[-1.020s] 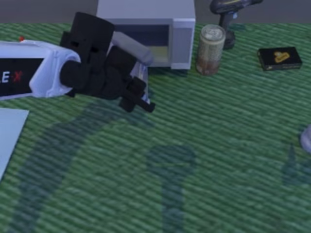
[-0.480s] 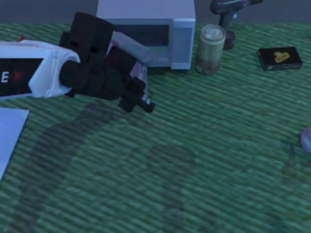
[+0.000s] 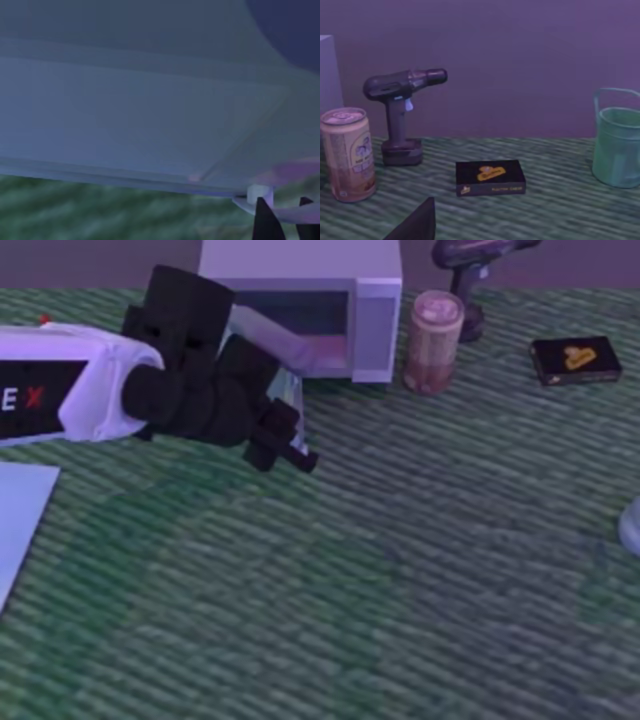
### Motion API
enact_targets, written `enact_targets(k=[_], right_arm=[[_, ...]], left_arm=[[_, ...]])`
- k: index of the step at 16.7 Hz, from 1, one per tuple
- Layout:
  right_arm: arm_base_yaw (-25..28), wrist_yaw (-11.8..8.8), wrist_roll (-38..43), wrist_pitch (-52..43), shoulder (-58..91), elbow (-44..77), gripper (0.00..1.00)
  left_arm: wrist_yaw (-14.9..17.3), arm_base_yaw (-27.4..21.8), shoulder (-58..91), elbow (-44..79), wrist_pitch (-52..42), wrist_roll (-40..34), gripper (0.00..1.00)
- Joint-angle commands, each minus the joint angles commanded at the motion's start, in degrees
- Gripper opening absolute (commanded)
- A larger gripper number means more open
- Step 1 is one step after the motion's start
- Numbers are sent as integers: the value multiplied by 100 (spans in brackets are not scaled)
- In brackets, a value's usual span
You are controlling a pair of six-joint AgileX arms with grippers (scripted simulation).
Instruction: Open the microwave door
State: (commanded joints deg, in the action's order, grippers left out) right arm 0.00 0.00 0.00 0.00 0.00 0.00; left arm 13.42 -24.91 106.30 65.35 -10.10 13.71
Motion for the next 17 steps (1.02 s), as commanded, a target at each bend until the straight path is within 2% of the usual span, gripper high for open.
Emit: enact_targets(k=[8,17], right_arm=[[0,0,0,0,0,0,100],[0,0,0,0,0,0,100]], left_arm=[[0,0,0,0,0,0,0],[307,164,-76,-78,-99,393,0]])
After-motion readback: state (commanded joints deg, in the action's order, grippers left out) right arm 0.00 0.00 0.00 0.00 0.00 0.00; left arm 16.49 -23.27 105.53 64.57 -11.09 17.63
